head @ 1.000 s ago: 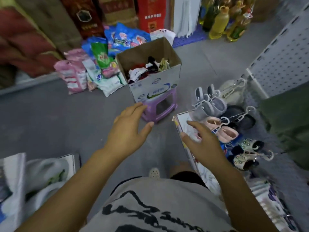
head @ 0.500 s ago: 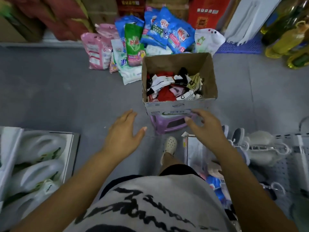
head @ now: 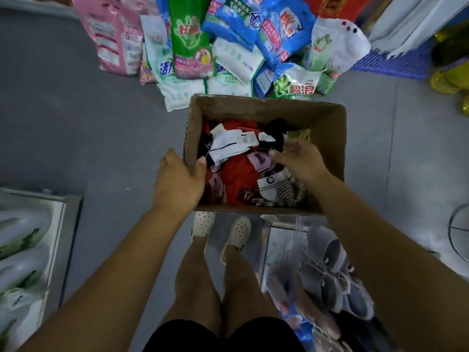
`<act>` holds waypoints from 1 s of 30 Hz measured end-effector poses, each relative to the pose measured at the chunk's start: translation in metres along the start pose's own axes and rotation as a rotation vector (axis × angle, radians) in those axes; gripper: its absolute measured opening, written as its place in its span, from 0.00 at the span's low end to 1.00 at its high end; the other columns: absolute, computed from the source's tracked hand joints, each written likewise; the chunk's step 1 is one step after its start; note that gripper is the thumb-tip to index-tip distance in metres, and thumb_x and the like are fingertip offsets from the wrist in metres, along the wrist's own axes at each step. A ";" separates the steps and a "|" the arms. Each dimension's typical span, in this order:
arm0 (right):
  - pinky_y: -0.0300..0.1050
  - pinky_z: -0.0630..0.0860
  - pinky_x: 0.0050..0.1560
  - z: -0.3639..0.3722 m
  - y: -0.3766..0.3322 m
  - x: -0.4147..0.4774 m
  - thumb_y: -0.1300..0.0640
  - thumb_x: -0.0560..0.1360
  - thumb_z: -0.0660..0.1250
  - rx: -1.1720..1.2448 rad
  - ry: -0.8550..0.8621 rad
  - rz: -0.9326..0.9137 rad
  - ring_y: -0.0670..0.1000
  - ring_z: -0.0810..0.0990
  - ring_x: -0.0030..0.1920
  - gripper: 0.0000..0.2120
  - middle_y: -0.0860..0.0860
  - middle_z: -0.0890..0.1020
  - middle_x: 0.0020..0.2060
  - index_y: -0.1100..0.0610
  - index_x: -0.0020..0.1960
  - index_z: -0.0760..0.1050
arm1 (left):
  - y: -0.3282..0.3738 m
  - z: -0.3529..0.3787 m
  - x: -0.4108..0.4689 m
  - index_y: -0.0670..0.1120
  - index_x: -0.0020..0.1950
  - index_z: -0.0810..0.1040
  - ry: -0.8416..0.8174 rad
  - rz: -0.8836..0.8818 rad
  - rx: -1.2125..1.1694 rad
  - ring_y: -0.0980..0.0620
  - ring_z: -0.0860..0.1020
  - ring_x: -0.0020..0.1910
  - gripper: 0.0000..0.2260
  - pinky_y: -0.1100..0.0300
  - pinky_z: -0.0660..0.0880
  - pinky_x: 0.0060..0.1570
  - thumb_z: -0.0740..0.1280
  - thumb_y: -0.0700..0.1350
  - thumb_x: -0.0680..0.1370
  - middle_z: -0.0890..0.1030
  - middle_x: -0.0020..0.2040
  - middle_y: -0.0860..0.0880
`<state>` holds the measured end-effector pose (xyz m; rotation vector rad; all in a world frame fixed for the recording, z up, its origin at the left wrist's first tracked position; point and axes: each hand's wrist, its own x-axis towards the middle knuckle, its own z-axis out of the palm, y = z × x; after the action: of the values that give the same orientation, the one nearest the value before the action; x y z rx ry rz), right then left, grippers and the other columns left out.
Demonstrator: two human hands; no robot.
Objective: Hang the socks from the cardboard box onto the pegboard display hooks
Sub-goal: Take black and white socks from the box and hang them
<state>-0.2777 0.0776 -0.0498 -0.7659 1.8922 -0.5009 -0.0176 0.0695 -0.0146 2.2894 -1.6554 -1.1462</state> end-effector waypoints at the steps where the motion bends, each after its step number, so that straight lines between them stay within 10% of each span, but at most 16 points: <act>1: 0.47 0.74 0.63 0.004 0.002 0.017 0.51 0.74 0.76 -0.017 0.004 0.012 0.54 0.76 0.66 0.30 0.56 0.77 0.67 0.60 0.70 0.72 | 0.000 0.007 0.014 0.39 0.80 0.56 -0.001 -0.012 -0.015 0.38 0.67 0.74 0.35 0.45 0.67 0.69 0.60 0.60 0.83 0.66 0.77 0.37; 8: 0.46 0.67 0.70 0.028 0.018 0.105 0.50 0.73 0.76 -0.093 0.072 0.019 0.56 0.69 0.74 0.40 0.56 0.70 0.74 0.59 0.78 0.61 | -0.023 0.048 0.042 0.41 0.61 0.68 0.086 0.092 -0.009 0.46 0.75 0.42 0.17 0.56 0.70 0.39 0.58 0.55 0.85 0.78 0.52 0.42; 12: 0.36 0.71 0.57 0.034 0.026 0.123 0.54 0.77 0.73 -0.107 0.062 -0.015 0.58 0.75 0.67 0.27 0.59 0.78 0.67 0.65 0.70 0.72 | -0.030 0.050 0.046 0.42 0.57 0.66 0.125 0.171 0.050 0.56 0.69 0.31 0.17 0.63 0.60 0.26 0.57 0.56 0.84 0.75 0.43 0.46; 19: 0.49 0.77 0.58 0.031 0.016 0.081 0.48 0.77 0.72 0.056 0.014 0.105 0.54 0.81 0.57 0.22 0.55 0.84 0.58 0.61 0.65 0.79 | -0.025 0.044 0.039 0.40 0.64 0.68 0.084 0.137 -0.076 0.49 0.74 0.49 0.19 0.51 0.76 0.45 0.60 0.54 0.84 0.75 0.59 0.41; 23: 0.47 0.80 0.57 0.025 0.000 0.032 0.43 0.75 0.73 0.180 -0.090 0.109 0.49 0.84 0.55 0.17 0.47 0.86 0.51 0.53 0.58 0.82 | -0.011 0.032 0.014 0.38 0.63 0.75 0.349 0.295 -0.090 0.47 0.72 0.59 0.15 0.59 0.70 0.58 0.65 0.48 0.83 0.74 0.60 0.40; 27: 0.45 0.80 0.58 0.040 -0.011 -0.007 0.39 0.70 0.74 0.346 -0.316 0.135 0.47 0.84 0.56 0.23 0.47 0.86 0.55 0.50 0.60 0.82 | 0.006 0.026 -0.004 0.48 0.60 0.77 -0.084 -0.001 -0.442 0.61 0.80 0.48 0.20 0.70 0.76 0.49 0.65 0.62 0.80 0.82 0.51 0.55; 30: 0.54 0.78 0.63 0.058 -0.017 -0.017 0.44 0.73 0.73 0.438 -0.503 0.276 0.55 0.83 0.61 0.23 0.54 0.85 0.59 0.57 0.63 0.80 | 0.012 0.023 -0.004 0.47 0.61 0.79 -0.347 -0.280 -0.685 0.54 0.86 0.48 0.19 0.58 0.83 0.49 0.64 0.61 0.81 0.85 0.54 0.49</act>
<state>-0.2149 0.0770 -0.0521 -0.2944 1.3254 -0.4714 -0.0411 0.0761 -0.0230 1.9638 -0.7999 -1.8904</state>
